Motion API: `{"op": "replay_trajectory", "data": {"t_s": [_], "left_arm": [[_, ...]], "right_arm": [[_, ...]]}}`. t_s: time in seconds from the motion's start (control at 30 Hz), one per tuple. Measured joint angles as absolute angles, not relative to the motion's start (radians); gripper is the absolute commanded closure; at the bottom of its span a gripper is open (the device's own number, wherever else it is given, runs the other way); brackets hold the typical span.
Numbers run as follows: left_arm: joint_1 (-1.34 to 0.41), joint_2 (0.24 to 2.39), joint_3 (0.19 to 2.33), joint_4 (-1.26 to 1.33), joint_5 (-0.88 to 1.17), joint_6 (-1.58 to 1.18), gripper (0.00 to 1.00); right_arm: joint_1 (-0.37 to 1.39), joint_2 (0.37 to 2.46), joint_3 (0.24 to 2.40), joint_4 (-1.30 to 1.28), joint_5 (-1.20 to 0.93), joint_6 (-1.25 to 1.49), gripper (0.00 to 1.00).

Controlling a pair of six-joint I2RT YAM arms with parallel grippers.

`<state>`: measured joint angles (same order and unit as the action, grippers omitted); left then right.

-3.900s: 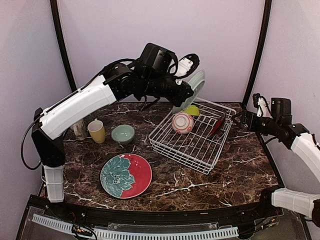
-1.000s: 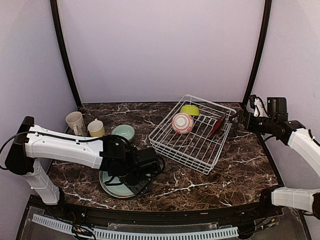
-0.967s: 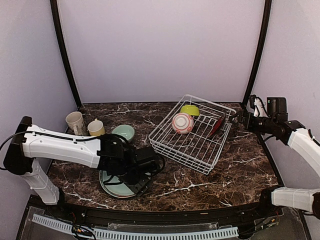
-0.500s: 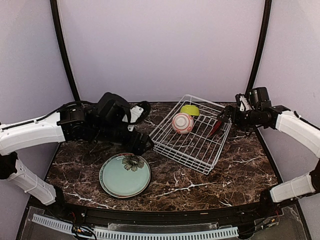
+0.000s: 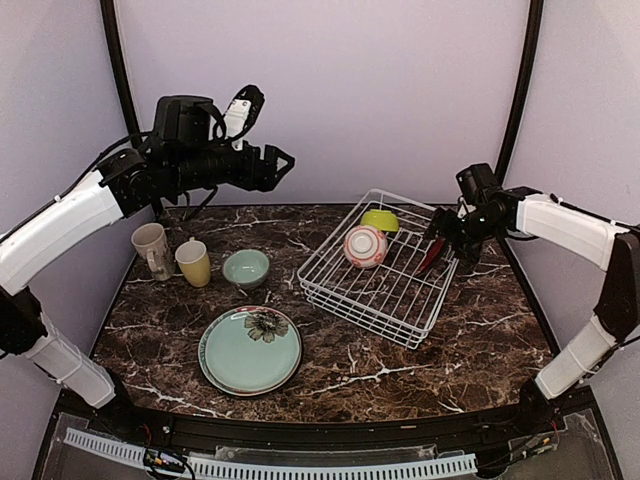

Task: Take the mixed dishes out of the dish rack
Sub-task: Grab the plate from the dish rack.

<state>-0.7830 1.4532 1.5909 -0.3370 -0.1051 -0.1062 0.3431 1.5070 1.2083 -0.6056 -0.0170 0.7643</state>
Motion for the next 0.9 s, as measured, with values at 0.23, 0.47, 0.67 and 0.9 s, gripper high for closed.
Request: {"op": "replay_trajectory", "data": {"t_s": [0.23,0.47,0.67,0.9], "left_arm": [[-0.698,1.457,1.573,-0.319,-0.113,-0.074,0.20],[-0.688,1.441,1.371,-0.233,-0.138,0.014,0.22],[-0.684,1.439,1.309,-0.221,-0.184,0.077,0.22],[-0.683,1.415,1.309,-0.194,-0.229,0.122,0.22]], "right_arm": [[0.367,1.612,1.272,-0.635,0.072,0.876,0.33],[0.378,1.673,1.280,-0.648,0.166,0.984,0.48],[0.410,1.747,1.332,-0.659,0.242,1.054,0.64],[0.426,1.784,1.380,-0.710,0.289,1.109,0.76]]}}
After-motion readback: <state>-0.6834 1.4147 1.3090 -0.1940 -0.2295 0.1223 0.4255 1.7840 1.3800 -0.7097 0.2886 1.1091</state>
